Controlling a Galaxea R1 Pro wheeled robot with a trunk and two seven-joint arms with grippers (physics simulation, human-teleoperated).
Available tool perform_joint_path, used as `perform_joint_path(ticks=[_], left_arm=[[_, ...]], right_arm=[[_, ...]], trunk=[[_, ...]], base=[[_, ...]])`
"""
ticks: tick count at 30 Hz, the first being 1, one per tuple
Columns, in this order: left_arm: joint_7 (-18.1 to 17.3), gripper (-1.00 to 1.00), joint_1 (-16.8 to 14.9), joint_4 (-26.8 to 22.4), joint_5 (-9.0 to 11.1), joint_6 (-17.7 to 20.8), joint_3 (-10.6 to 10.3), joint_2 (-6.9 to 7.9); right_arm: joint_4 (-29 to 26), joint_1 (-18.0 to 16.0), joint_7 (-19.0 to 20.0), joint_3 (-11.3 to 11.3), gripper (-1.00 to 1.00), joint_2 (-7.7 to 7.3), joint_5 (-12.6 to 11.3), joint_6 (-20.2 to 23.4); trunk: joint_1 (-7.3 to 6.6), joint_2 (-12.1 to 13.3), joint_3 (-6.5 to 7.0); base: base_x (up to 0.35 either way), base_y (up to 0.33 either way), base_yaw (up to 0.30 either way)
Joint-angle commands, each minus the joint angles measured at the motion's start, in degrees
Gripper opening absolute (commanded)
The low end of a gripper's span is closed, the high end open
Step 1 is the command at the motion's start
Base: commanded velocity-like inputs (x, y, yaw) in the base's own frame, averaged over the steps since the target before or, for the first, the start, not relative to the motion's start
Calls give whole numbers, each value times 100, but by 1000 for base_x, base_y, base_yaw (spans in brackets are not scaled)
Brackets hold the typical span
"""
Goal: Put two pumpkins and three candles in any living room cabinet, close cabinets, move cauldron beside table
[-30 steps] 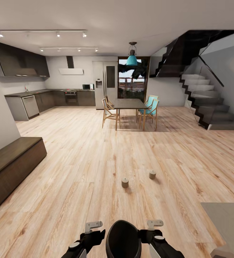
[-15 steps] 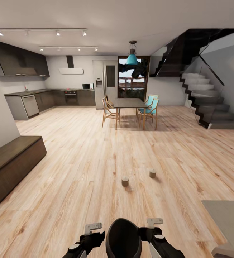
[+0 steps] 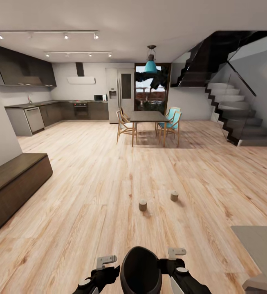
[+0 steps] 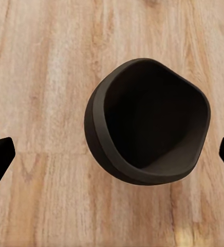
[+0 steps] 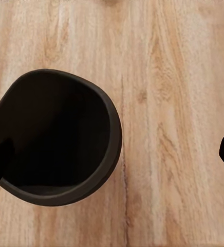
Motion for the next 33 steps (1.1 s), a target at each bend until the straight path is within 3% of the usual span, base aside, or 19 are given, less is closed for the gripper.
perform_joint_path(ticks=[1, 9, 16, 22, 33], left_arm=[[-7, 100, -2, -5, 59, 15, -17, 2], [-7, 100, -2, -5, 59, 15, -10, 4], [-69, 100, -82, -173, 11, -115, 24, 50], [-76, 100, -191, -367, 204, -309, 79, 95], [-73, 100, -195, -638, 558, -363, 46, 91]], right_arm=[[-2, -3, -39, 48, 100, -3, -40, -10], [36, -1, -47, 48, 100, 3, -36, -48], [-73, -88, -18, 63, 100, -2, -20, -155], [-269, -265, 166, 71, 100, -2, -1, -349], [-523, -275, 188, 77, 100, 0, 16, -412]], trunk=[[22, -44, -24], [198, -365, -168], [197, -364, -167], [197, -364, -167], [197, -364, -167]], base=[[0, 0, 0], [0, 0, 0], [0, 0, 0], [0, 0, 0], [0, 0, 0]])
